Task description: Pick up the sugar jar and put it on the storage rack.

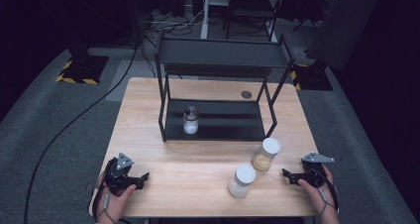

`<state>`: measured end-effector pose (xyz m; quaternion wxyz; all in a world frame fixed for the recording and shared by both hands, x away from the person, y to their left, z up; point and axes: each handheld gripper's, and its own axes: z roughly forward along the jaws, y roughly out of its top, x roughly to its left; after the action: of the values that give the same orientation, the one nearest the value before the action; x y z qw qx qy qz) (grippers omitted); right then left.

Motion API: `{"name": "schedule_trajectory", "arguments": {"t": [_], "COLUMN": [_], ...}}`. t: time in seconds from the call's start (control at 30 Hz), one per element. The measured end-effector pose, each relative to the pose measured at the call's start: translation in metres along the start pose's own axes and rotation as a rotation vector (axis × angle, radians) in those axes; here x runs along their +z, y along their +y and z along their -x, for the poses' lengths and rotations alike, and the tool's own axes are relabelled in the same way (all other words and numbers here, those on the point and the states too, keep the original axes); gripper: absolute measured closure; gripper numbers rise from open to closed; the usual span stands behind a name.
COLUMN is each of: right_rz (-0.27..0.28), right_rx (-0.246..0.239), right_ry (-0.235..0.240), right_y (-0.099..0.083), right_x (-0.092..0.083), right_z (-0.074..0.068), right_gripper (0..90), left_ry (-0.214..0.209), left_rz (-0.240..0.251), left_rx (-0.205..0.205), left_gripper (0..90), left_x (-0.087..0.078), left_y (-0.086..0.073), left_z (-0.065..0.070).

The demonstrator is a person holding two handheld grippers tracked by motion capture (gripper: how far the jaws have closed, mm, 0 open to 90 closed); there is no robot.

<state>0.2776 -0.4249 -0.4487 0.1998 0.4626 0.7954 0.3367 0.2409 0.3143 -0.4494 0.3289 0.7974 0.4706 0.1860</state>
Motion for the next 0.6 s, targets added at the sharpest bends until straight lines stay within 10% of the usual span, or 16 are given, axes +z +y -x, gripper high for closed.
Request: {"name": "schedule_trajectory", "arguments": {"t": [0.6], "right_rz": [0.083], "right_rx": [-0.019], "right_ry": [0.052], "right_y": [0.019], "right_x": [-0.037], "right_z": [-0.003], "right_gripper": [4.1], "left_ry": [0.000], "left_rz": [0.001], "left_rx": [0.001], "left_gripper": [3.5], "left_x": [0.000], "left_y": [0.000], "left_z": [0.000]}}
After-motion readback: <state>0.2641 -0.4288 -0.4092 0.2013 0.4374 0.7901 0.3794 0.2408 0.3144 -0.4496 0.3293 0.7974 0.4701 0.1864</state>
